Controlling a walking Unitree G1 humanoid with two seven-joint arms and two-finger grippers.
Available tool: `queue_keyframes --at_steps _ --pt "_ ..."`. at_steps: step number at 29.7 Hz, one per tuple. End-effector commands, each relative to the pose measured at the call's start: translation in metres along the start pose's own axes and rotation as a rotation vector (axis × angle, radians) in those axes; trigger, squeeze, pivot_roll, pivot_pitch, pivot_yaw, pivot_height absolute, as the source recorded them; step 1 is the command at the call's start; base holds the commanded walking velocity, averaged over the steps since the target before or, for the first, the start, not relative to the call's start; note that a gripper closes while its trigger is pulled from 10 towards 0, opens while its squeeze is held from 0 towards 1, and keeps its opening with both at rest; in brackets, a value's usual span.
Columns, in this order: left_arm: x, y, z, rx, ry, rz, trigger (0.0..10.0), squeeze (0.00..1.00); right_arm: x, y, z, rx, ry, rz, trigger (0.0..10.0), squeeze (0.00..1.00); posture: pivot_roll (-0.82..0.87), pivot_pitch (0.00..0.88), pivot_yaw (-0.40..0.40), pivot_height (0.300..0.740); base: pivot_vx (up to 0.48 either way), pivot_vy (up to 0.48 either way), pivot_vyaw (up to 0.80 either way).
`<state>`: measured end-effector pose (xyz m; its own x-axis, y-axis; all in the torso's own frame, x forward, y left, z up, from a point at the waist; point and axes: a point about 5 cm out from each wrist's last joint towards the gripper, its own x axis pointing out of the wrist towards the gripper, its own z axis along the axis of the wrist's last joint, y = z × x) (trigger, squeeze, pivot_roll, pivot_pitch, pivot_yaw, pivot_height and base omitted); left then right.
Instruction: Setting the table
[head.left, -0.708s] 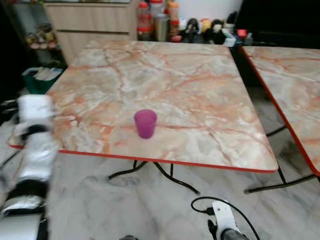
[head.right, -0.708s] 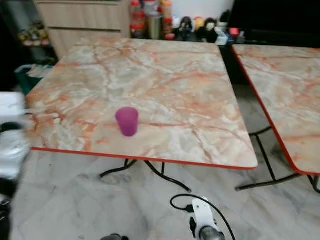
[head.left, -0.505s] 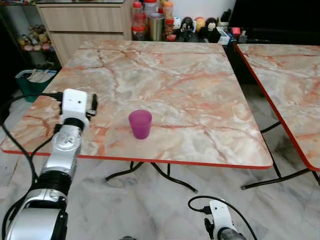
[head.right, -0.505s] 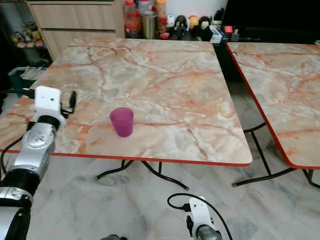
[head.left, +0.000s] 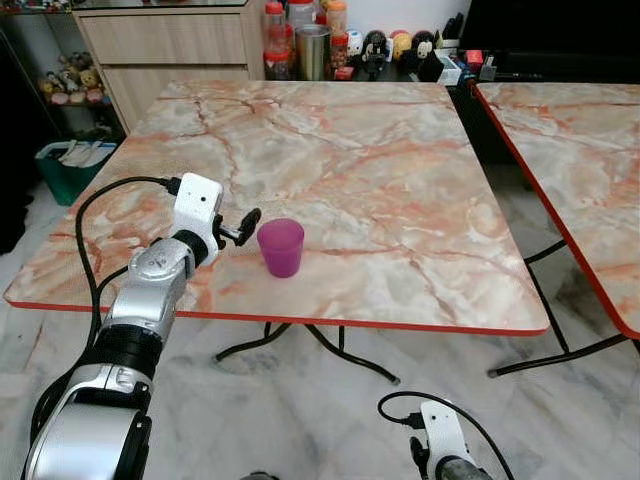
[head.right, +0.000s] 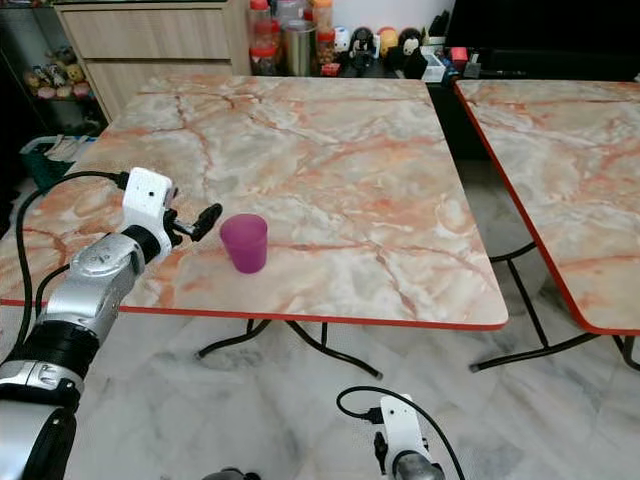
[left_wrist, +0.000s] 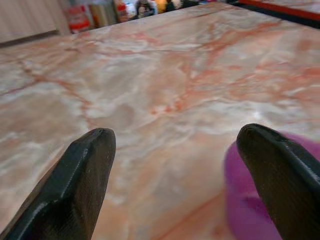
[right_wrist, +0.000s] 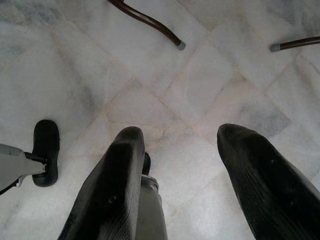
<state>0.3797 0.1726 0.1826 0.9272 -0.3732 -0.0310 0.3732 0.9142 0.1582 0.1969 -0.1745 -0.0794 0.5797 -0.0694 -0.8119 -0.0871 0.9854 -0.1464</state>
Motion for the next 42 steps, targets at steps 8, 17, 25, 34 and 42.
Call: queue_keyframes --at_steps 8,17,25,34,42 --pt "0.003 -0.013 -0.001 -0.074 0.084 -0.065 10.0 0.0 -0.001 0.0 -0.008 0.012 0.024 -0.008 10.0 0.0 0.15 0.081 0.025 0.715 0.0 0.0 0.0" --pt "0.01 -0.017 -0.004 0.005 0.185 -0.105 10.0 0.0 -0.001 -0.002 -0.006 0.018 0.022 -0.012 10.0 0.0 0.14 0.068 0.036 0.715 0.0 0.0 0.0" --pt "0.011 -0.013 -0.007 -0.018 0.227 -0.078 10.0 0.0 -0.001 -0.002 -0.009 0.023 0.029 -0.016 10.0 0.0 0.14 0.052 0.043 0.715 0.0 0.0 0.0" --pt "0.017 -0.013 0.0 -0.026 0.208 -0.078 10.0 0.0 -0.001 -0.002 -0.01 0.026 0.03 -0.018 10.0 0.0 0.14 0.046 0.047 0.715 0.0 0.0 0.0" --pt "0.023 -0.019 0.006 -0.048 0.189 -0.099 9.1 0.0 -0.001 -0.004 -0.008 0.037 0.026 -0.025 10.0 0.0 0.13 0.068 0.05 0.715 0.0 0.0 0.0"
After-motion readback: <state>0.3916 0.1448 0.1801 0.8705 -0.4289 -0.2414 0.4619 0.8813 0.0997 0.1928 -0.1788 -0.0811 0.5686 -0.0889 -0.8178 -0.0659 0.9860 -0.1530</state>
